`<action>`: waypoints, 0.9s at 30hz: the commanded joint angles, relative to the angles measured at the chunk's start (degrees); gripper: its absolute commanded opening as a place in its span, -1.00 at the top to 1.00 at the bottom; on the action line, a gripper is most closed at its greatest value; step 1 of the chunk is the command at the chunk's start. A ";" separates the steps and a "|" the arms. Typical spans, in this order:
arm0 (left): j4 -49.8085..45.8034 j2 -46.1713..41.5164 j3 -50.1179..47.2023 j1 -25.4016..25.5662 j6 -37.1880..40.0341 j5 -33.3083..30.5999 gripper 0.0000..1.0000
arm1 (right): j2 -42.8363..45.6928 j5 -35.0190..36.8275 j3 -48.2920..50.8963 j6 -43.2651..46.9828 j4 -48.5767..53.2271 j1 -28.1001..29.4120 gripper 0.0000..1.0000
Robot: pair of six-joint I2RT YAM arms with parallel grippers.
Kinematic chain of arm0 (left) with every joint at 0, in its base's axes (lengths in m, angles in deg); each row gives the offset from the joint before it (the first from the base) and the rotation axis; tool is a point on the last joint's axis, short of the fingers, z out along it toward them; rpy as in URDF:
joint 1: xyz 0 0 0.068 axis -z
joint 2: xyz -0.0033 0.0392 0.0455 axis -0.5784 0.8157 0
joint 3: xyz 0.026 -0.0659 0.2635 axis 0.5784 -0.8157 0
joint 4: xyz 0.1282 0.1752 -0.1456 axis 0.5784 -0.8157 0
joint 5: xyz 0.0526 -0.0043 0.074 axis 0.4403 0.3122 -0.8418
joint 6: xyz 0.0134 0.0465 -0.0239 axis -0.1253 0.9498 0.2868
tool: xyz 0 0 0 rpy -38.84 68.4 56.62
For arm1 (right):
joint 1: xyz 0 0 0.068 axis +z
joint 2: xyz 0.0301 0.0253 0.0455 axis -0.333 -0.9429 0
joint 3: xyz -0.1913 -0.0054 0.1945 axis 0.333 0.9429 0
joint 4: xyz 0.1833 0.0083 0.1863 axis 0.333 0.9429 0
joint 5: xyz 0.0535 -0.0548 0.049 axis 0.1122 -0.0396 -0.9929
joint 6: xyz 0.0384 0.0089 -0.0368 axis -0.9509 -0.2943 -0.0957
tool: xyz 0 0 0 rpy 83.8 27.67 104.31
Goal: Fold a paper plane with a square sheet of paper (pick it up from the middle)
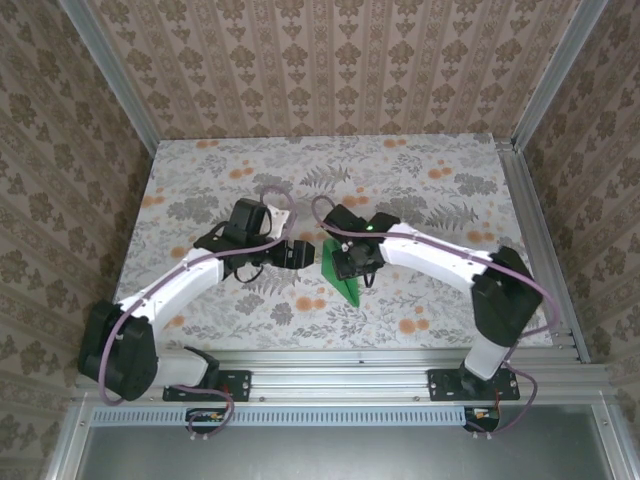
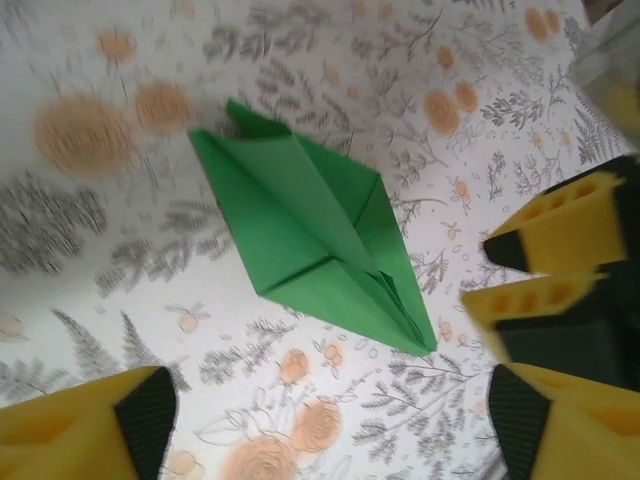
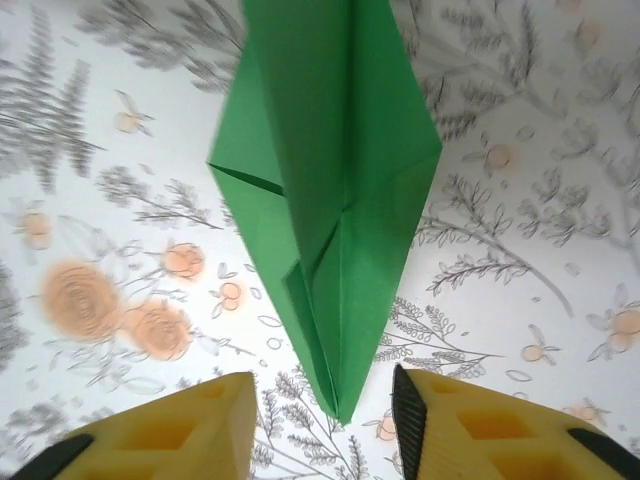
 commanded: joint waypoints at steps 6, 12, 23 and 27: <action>-0.43 -1.99 -0.20 -3.34 15.62 -15.23 -1.00 | 19.58 -7.39 13.51 11.64 -13.28 -10.76 -0.30; 13.73 -0.74 -7.32 -10.91 13.22 -26.73 -1.00 | 28.40 -3.30 28.12 15.11 -29.92 -21.74 -0.76; 25.66 2.92 -9.49 -17.69 19.67 -35.12 -1.00 | 26.04 3.72 40.35 18.72 -52.41 -38.75 -0.94; 28.85 4.64 -11.81 -18.95 20.31 -37.45 -1.00 | 24.33 1.83 43.25 21.46 -57.82 -41.71 -0.99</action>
